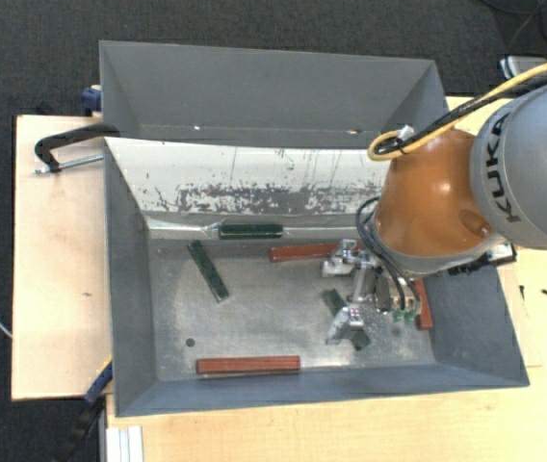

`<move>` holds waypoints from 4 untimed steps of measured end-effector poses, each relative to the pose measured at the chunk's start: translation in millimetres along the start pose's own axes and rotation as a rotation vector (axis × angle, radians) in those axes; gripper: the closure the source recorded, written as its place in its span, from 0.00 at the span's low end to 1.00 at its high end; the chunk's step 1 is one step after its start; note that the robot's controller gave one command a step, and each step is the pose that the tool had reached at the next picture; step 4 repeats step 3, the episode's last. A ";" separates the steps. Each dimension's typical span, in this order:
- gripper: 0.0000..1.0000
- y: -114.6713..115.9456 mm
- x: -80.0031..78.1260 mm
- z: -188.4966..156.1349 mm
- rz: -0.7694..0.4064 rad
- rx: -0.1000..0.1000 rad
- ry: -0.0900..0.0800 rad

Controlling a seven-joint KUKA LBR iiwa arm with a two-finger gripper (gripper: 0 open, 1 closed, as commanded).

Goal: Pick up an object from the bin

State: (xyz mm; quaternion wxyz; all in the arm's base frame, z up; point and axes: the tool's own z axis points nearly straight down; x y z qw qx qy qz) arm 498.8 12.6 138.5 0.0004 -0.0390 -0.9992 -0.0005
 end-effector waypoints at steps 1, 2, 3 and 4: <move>1.00 -55.5 -25.5 62.4 0.054 -0.001 0.000; 1.00 -55.4 -25.5 62.3 0.054 -0.001 0.000; 1.00 -64.6 -33.1 -136.0 0.073 0.000 -0.004; 1.00 -64.6 -33.1 -136.0 0.073 0.000 -0.004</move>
Offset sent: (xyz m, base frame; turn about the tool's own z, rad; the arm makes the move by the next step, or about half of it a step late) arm 0.0000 0.0000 0.0000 0.0000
